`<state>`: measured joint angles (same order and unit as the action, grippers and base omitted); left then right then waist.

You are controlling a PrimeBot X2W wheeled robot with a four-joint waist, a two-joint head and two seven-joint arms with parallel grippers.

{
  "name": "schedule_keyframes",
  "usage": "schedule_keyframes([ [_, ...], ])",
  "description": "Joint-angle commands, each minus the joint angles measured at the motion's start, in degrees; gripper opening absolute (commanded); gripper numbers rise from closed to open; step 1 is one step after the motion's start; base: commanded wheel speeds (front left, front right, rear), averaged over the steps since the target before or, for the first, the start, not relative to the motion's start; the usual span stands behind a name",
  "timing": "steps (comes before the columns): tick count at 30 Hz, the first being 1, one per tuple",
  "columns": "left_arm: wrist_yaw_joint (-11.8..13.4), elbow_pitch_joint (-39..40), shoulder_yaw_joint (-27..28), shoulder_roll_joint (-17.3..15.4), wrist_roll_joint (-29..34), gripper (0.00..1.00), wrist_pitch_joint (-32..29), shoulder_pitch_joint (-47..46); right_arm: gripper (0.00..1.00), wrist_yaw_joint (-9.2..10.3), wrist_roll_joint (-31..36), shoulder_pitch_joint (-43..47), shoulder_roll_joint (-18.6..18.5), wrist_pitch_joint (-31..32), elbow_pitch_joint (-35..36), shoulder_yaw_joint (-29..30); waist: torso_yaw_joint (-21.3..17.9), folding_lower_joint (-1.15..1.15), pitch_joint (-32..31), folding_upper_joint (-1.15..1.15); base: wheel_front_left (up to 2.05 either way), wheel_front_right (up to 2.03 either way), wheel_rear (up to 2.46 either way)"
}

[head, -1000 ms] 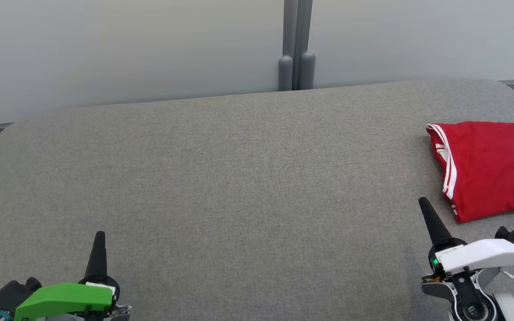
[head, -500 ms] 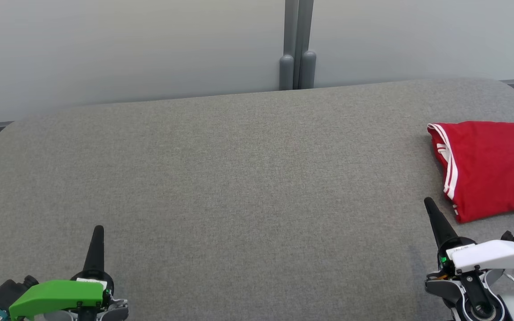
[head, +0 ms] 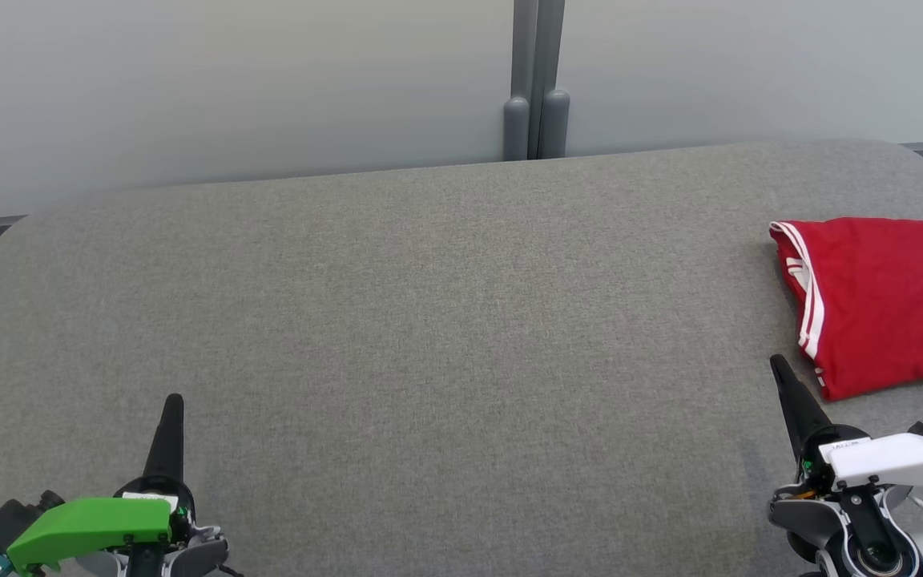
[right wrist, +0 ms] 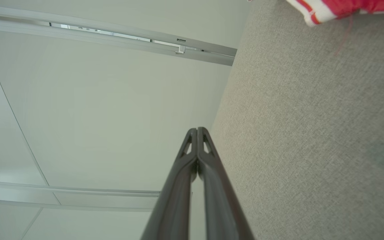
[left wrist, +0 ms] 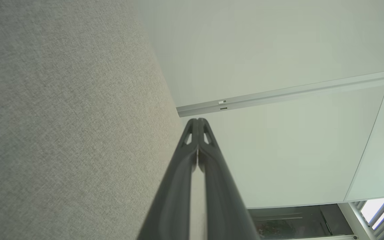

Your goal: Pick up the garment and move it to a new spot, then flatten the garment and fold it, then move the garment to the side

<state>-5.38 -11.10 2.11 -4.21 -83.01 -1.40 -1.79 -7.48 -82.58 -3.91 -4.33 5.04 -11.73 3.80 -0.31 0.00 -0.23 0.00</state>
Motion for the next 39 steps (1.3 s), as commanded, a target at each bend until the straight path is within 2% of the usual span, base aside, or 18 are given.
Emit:
schedule_keyframes([
  [1,-0.5,0.21,0.59,0.2,-1.53,0.0,-0.34,-1.11,0.0,-0.03,-1.56,-1.01,-0.3,0.39,-0.03,0.37,0.02,0.0,0.02,0.0,0.0,0.0,0.0],
  [29,-2.37,-0.36,2.53,1.04,-10.44,0.0,-2.99,-2.33,0.0,-0.02,-11.88,-1.08,-0.19,1.96,-1.1,2.22,0.31,0.0,0.31,0.0,0.0,0.0,0.0],
  [39,-2.29,-0.34,2.53,1.06,-10.2,0.0,-2.94,-2.28,0.0,-0.02,-11.36,-1.08,0.02,2.04,-1.1,2.38,0.31,0.0,0.31,0.0,0.0,0.0,0.0],
])
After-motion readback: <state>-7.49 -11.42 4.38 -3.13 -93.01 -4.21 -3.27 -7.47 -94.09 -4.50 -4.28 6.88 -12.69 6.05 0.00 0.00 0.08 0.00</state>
